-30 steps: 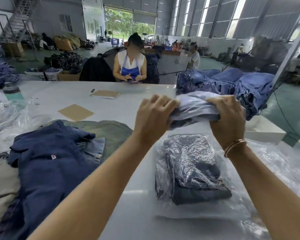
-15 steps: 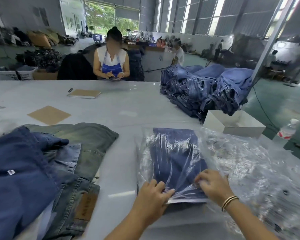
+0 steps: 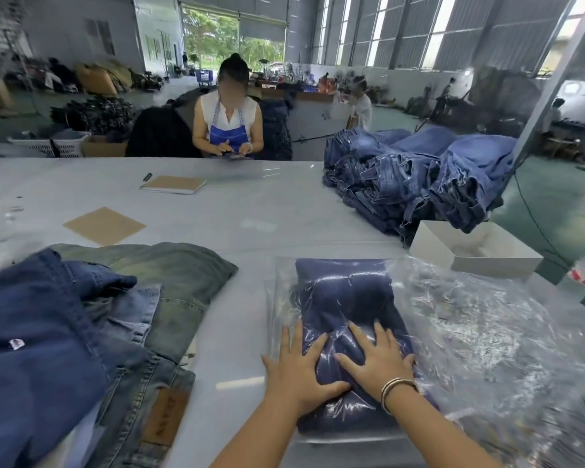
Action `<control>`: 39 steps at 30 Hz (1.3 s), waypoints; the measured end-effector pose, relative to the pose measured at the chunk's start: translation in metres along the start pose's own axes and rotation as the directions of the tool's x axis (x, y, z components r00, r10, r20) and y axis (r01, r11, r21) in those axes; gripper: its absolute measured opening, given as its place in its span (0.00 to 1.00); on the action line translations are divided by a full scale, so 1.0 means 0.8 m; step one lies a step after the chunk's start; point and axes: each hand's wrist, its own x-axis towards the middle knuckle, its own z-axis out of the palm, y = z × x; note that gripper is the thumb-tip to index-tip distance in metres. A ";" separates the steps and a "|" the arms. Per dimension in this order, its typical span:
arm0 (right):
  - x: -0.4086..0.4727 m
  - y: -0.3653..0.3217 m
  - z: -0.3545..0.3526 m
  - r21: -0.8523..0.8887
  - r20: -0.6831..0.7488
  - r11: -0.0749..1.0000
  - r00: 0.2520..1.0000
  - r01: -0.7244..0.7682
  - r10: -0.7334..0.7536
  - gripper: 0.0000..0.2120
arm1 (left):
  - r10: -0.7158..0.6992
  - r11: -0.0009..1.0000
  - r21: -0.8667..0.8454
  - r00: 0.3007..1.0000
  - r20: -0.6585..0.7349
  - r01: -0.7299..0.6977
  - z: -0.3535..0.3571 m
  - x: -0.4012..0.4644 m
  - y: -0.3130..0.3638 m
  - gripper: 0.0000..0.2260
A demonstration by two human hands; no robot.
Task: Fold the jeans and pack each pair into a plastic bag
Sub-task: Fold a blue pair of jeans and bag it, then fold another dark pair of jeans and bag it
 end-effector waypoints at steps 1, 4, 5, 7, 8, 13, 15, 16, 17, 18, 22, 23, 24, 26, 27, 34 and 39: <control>0.003 -0.001 0.000 0.004 0.006 1.000 1.000 -0.002 0.002 0.37 | -0.015 1.000 -0.010 1.000 0.004 0.015 0.000 0.003 -0.002 0.45; 0.009 -0.002 0.004 0.001 0.004 1.000 1.000 -0.001 0.001 0.36 | -0.031 0.999 -0.023 0.999 0.011 0.031 0.004 0.008 -0.007 0.46; 0.010 -0.003 0.005 -0.007 0.001 1.000 1.000 0.002 -0.002 0.36 | -0.030 0.999 -0.031 1.000 0.005 0.031 0.007 0.008 -0.008 0.46; 0.011 -0.003 0.009 -0.016 -0.003 1.000 1.000 0.007 -0.007 0.36 | -0.033 0.998 -0.054 0.999 -0.011 0.033 0.013 0.008 -0.011 0.46; 0.011 -0.003 0.011 -0.018 -0.001 1.000 1.000 0.009 -0.009 0.35 | -0.036 0.998 -0.061 0.999 -0.015 0.035 0.016 0.008 -0.012 0.46; 0.012 -0.006 0.012 -0.025 0.016 1.000 1.000 0.018 -0.017 0.35 | -0.040 0.998 -0.053 0.999 0.009 0.041 0.020 0.009 -0.016 0.46; 0.013 -0.007 0.011 -0.029 0.028 0.999 0.999 0.022 -0.021 0.35 | -0.040 0.997 -0.063 0.999 0.022 0.042 0.019 0.010 -0.016 0.45; 0.014 -0.007 0.011 -0.032 0.034 0.999 0.999 0.023 -0.022 0.35 | -0.040 0.997 -0.070 0.999 0.030 0.042 0.018 0.010 -0.016 0.45; 0.014 -0.007 0.010 -0.033 0.040 0.999 0.999 0.025 -0.024 0.35 | -0.039 0.996 -0.077 0.999 0.038 0.042 0.016 0.010 -0.016 0.45; 0.015 -0.007 0.010 -0.031 0.045 0.999 0.999 0.027 -0.025 0.35 | -0.038 0.996 -0.084 0.998 0.046 0.042 0.015 0.010 -0.017 0.45; 0.017 -0.008 0.007 -0.044 0.087 0.999 0.996 0.024 -0.020 0.35 | -0.026 0.986 -0.162 0.996 0.088 0.041 0.010 0.009 -0.020 0.44; 0.017 -0.009 0.007 -0.051 0.096 0.998 0.995 0.022 -0.017 0.35 | -0.021 0.982 -0.187 0.995 0.096 0.039 0.009 0.009 -0.022 0.44; 0.017 -0.009 0.007 -0.056 0.102 0.998 0.995 0.019 -0.013 0.36 | -0.017 0.978 -0.207 0.995 0.101 0.038 0.009 0.009 -0.023 0.44; 0.016 -0.010 0.008 -0.063 0.107 0.998 0.994 0.015 -0.008 0.37 | -0.020 0.973 -0.228 0.994 0.106 0.043 0.009 0.006 -0.024 0.43; 0.016 -0.011 0.009 -0.069 0.108 0.998 0.994 0.013 -0.005 0.37 | -0.027 0.972 -0.228 0.994 0.109 0.051 0.010 0.004 -0.023 0.43; 0.007 -0.016 0.012 -0.091 0.116 0.996 0.993 -0.016 0.026 0.38 | 0.002 0.980 -0.199 0.997 0.075 0.013 0.013 -0.037 -0.034 0.34; -0.006 -0.044 -0.009 -0.252 0.083 0.967 0.995 -0.039 0.062 0.36 | -0.009 0.997 -0.069 0.992 0.123 0.018 -0.015 -0.096 -0.105 0.29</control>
